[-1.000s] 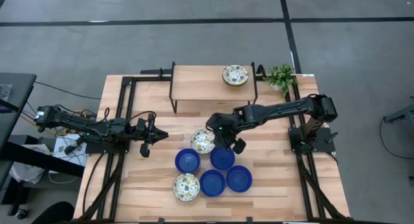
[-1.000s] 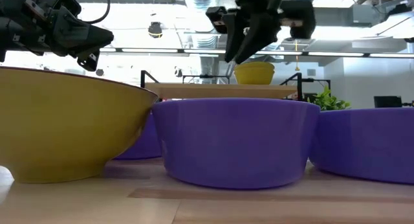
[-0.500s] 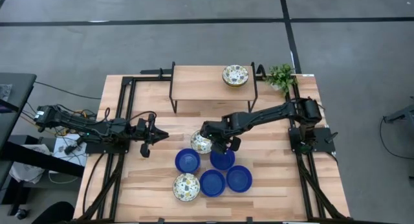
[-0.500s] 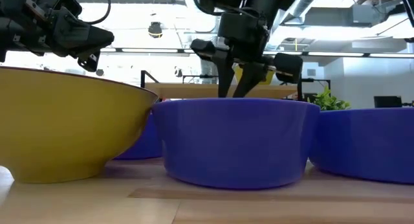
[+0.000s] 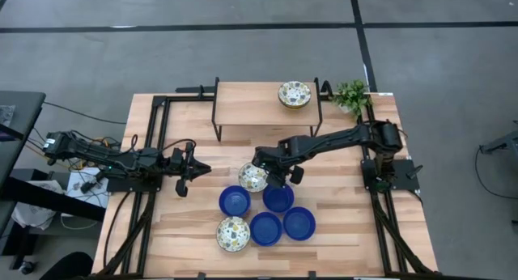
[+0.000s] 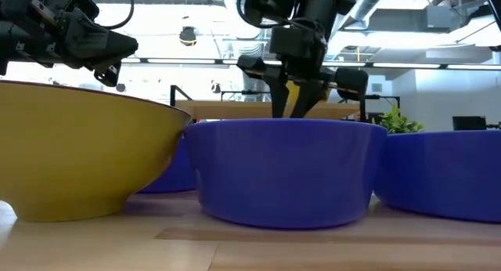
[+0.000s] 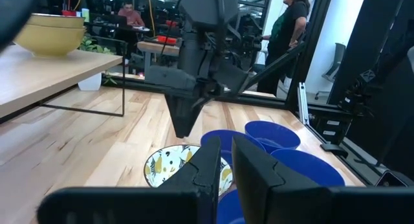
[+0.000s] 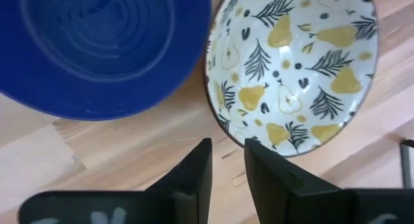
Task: Pick & Place Mini bowls
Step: Stack the bowl on top of the yellow bowl on the shelf
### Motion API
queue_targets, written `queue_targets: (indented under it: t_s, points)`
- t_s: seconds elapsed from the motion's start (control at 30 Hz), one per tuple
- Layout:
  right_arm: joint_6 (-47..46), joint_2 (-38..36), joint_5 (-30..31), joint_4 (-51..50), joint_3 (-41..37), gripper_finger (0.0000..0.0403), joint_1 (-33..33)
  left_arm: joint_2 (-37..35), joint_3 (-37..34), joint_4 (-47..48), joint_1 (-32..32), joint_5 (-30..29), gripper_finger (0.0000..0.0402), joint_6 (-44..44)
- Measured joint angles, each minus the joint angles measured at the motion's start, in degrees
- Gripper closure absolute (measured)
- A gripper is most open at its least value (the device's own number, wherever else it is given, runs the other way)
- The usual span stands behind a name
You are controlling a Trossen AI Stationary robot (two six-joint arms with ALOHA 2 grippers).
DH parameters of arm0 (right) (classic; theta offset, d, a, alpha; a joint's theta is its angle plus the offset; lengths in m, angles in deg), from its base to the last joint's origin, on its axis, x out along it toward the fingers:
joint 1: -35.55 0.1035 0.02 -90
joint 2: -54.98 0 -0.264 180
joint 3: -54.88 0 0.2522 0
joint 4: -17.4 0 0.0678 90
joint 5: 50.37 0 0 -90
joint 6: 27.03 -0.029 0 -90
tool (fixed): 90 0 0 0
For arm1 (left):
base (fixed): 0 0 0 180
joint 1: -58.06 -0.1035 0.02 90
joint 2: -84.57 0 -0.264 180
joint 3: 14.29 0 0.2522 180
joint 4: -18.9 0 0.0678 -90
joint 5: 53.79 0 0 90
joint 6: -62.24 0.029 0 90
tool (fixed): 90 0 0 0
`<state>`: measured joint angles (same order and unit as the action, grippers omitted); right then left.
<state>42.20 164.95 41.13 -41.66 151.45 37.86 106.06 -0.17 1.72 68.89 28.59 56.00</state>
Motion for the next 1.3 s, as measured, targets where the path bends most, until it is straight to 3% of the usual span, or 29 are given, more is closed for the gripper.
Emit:
queue_targets:
  t_s: [0.67,1.03,1.3]
  points:
    - [0.37,0.01,0.31,4.03,-2.24,0.0321,-0.08,0.00,-0.01,-0.04,0.00,0.00,0.0363,-0.02]
    - [3.27,0.01,6.44,8.30,-6.72,0.0321,-0.08,0.00,-0.02,-0.11,0.00,0.00,0.0363,-0.02]
    - [3.51,0.01,7.66,8.47,-6.73,0.0321,1.43,0.00,-0.01,-0.27,0.00,0.00,0.0362,-0.04]
